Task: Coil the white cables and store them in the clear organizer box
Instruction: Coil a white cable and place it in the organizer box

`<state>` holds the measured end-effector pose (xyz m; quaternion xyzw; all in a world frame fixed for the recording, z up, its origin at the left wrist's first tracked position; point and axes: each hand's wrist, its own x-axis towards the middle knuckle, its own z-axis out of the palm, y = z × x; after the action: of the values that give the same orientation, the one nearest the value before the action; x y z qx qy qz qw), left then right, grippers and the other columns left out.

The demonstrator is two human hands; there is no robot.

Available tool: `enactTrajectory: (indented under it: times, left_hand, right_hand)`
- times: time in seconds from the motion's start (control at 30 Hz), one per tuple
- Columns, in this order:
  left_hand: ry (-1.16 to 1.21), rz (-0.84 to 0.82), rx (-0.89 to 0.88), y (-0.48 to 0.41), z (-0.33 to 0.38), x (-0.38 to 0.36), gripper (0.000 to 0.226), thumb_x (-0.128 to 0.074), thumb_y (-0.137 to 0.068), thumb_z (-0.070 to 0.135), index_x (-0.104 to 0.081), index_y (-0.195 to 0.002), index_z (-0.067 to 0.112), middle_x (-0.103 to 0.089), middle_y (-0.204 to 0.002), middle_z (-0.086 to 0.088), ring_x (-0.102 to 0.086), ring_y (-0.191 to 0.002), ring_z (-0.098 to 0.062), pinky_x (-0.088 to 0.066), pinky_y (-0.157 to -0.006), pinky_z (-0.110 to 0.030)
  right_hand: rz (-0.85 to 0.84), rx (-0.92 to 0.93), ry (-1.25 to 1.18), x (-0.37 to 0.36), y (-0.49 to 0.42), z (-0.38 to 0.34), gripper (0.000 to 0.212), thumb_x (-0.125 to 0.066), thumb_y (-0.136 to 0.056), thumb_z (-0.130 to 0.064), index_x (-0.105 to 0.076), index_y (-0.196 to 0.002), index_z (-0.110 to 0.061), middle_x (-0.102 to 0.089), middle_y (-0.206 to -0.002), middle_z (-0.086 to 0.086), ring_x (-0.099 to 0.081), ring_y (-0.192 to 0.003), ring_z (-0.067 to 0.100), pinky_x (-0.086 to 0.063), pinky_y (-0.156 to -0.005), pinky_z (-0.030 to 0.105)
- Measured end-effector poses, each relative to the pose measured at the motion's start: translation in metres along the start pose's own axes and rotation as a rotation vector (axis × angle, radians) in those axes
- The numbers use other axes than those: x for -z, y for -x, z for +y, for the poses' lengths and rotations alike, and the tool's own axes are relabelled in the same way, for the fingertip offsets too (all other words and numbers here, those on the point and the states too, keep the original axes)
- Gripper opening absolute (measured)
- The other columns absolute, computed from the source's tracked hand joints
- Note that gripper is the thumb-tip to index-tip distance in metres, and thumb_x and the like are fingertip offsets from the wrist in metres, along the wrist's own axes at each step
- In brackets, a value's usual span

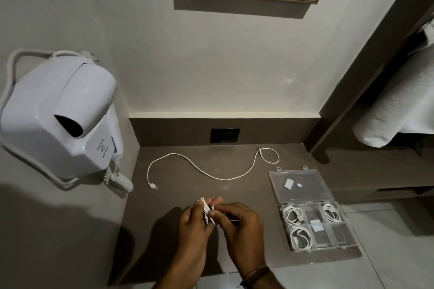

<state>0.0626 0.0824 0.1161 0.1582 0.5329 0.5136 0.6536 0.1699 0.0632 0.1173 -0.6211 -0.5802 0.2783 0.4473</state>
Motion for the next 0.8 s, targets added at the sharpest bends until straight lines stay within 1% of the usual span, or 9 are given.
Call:
enactTrajectory:
  times: [0.1,0.2,0.27,0.33,0.43,0.57,0.67,0.73,0.8]
  left_hand:
    - [0.024,0.006,0.023,0.000,-0.002,-0.002,0.028,-0.043,-0.101,0.018,-0.064,-0.111,0.002,-0.077,-0.105,-0.016,-0.072,-0.100,-0.026,-0.053,-0.078,-0.032]
    - [0.013,0.042,0.040,-0.003,-0.005,-0.003,0.030,-0.045,-0.101,0.020,-0.067,-0.113,0.003,-0.073,-0.112,-0.019,-0.070,-0.102,-0.028,-0.052,-0.078,-0.032]
    - [0.006,0.034,0.051,-0.003,-0.007,-0.004,0.028,-0.046,-0.100,0.020,-0.071,-0.106,0.006,-0.073,-0.113,-0.017,-0.069,-0.105,-0.029,-0.053,-0.081,-0.034]
    - [-0.012,0.023,0.038,-0.003,-0.008,-0.005,0.028,-0.048,-0.100,0.019,-0.074,-0.099,0.009,-0.075,-0.111,-0.014,-0.070,-0.104,-0.027,-0.053,-0.084,-0.034]
    - [-0.062,-0.016,0.050,-0.004,-0.011,-0.006,0.027,-0.049,-0.099,0.019,-0.076,-0.097,0.015,-0.075,-0.111,-0.010,-0.070,-0.105,-0.025,-0.053,-0.084,-0.033]
    - [-0.096,-0.049,0.144,-0.006,-0.010,-0.006,0.022,-0.055,-0.096,0.019,-0.073,-0.106,0.012,-0.075,-0.107,-0.012,-0.075,-0.092,-0.021,-0.057,-0.068,-0.027]
    - [-0.130,-0.048,0.167,-0.010,-0.014,-0.007,0.020,-0.061,-0.093,0.019,-0.072,-0.107,0.011,-0.077,-0.101,-0.012,-0.076,-0.085,-0.019,-0.059,-0.062,-0.024]
    - [-0.146,-0.041,0.159,-0.010,-0.017,-0.010,0.025,-0.061,-0.093,0.019,-0.069,-0.114,0.007,-0.076,-0.102,-0.013,-0.074,-0.093,-0.024,-0.058,-0.069,-0.028]
    - [-0.189,-0.031,0.156,-0.010,-0.021,-0.013,0.027,-0.059,-0.094,0.019,-0.067,-0.117,0.006,-0.075,-0.104,-0.014,-0.071,-0.098,-0.026,-0.057,-0.079,-0.034]
  right_hand:
    - [-0.022,0.160,0.199,-0.001,0.001,-0.002,0.014,-0.078,-0.089,-0.019,-0.083,-0.100,-0.026,-0.078,-0.093,-0.012,-0.068,-0.084,-0.005,-0.054,-0.082,0.008]
    - [-0.120,0.168,0.297,0.000,0.002,-0.004,0.025,-0.057,-0.097,-0.039,-0.078,-0.108,-0.031,-0.074,-0.099,-0.012,-0.065,-0.089,0.001,-0.056,-0.082,0.018]
    - [-0.194,0.123,0.339,0.000,0.004,-0.002,0.032,-0.050,-0.098,-0.050,-0.073,-0.115,-0.036,-0.068,-0.104,-0.016,-0.060,-0.092,0.002,-0.056,-0.081,0.022]
    - [-0.222,0.085,0.360,0.001,0.006,0.000,0.033,-0.055,-0.093,-0.056,-0.070,-0.117,-0.039,-0.064,-0.103,-0.018,-0.058,-0.090,0.002,-0.056,-0.078,0.023]
    - [-0.133,0.049,0.366,0.004,0.004,0.000,0.027,-0.063,-0.090,-0.054,-0.073,-0.109,-0.038,-0.065,-0.096,-0.018,-0.060,-0.082,0.003,-0.053,-0.071,0.018]
    - [-0.097,-0.029,0.359,0.003,0.004,0.002,0.021,-0.065,-0.093,-0.046,-0.075,-0.107,-0.034,-0.067,-0.096,-0.016,-0.061,-0.078,0.000,-0.041,-0.064,0.002]
    - [-0.063,-0.077,0.380,0.000,0.005,0.007,0.023,-0.059,-0.096,-0.047,-0.073,-0.107,-0.033,-0.067,-0.096,-0.014,-0.062,-0.079,0.003,-0.049,-0.067,0.011]
    - [-0.062,-0.094,0.399,-0.001,0.004,0.011,0.026,-0.057,-0.096,-0.050,-0.073,-0.106,-0.032,-0.068,-0.096,-0.012,-0.063,-0.081,0.005,-0.056,-0.070,0.023]
    - [-0.079,-0.098,0.413,0.000,0.003,0.015,0.026,-0.060,-0.093,-0.050,-0.074,-0.105,-0.031,-0.069,-0.095,-0.010,-0.065,-0.081,0.007,-0.058,-0.072,0.027]
